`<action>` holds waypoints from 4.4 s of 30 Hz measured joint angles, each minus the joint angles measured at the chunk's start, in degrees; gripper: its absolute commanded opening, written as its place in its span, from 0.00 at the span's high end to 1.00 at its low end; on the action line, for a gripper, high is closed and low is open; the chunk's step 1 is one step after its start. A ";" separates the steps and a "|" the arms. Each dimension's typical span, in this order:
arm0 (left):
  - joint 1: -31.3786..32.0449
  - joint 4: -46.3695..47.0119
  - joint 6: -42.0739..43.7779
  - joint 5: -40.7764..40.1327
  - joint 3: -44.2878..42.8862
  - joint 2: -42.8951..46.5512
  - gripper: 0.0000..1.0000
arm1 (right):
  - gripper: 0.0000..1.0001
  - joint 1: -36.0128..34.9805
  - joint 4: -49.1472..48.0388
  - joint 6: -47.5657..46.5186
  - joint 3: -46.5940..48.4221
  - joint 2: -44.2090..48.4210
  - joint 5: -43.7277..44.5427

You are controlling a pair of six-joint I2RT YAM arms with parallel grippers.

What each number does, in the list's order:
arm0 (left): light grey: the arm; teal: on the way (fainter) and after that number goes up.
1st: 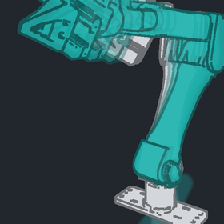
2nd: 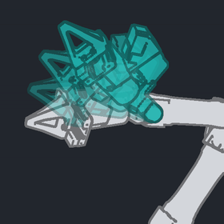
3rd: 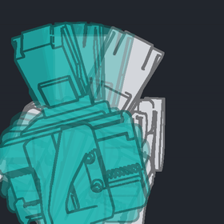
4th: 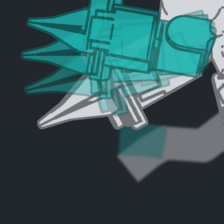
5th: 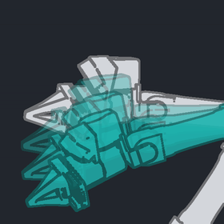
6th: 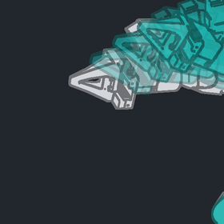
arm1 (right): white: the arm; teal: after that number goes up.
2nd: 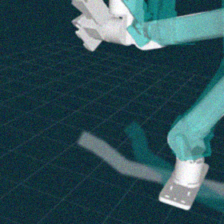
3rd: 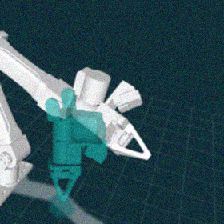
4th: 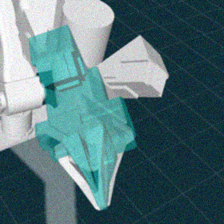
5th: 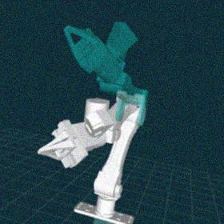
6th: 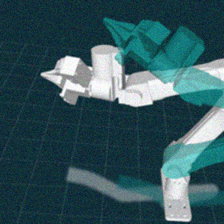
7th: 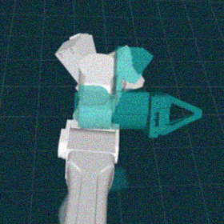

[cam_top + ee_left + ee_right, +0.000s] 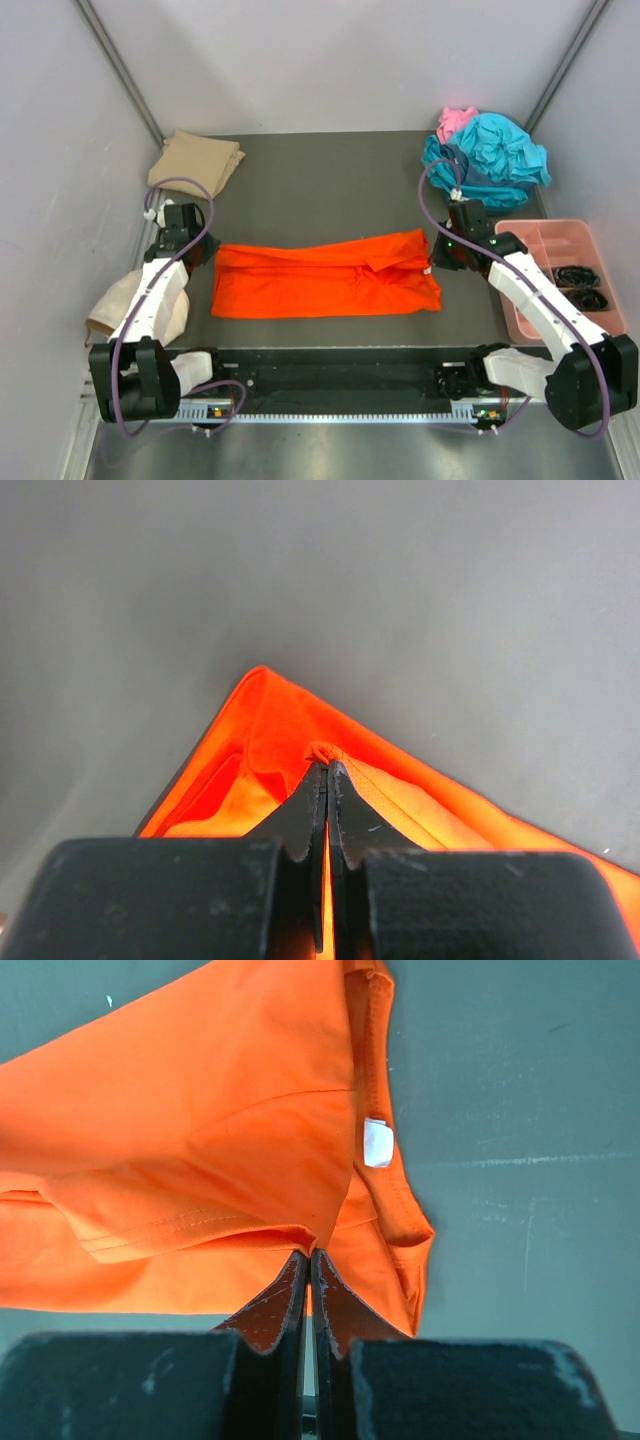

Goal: Fold and stack the t-shirts
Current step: Fold the other side of the tshirt into a rectangle

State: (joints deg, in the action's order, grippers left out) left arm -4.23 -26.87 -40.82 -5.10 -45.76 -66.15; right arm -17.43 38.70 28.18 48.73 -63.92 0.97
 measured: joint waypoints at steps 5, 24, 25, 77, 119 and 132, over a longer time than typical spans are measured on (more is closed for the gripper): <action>-0.04 -0.83 -0.68 -0.26 1.75 0.46 1.00 | 1.00 0.02 -0.13 0.00 0.00 -1.09 -0.44; -0.04 -1.46 -2.36 0.17 6.84 1.90 1.00 | 1.00 0.07 -0.92 -0.07 -1.51 -3.52 -3.43; -0.04 -1.46 -2.43 0.17 7.21 1.90 1.00 | 1.00 0.07 -0.94 -0.07 -1.51 -3.74 -3.67; -0.04 12.07 -3.80 -2.51 -9.49 -23.15 1.00 | 1.00 0.11 -20.28 -0.74 17.88 -27.96 -4.72; -0.15 19.23 -3.82 1.31 -20.68 -38.27 1.00 | 1.00 4.63 -24.22 -3.52 43.08 -52.94 -5.46; -0.15 19.26 -3.82 1.27 -20.68 -38.27 1.00 | 1.00 4.83 -28.04 -6.78 47.04 -58.14 -7.65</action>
State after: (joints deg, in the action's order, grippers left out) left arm -4.38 -7.62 -44.64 -3.84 -66.43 -104.42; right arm -12.60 10.66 21.41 95.77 -122.06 -6.68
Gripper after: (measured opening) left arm 0.010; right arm 0.008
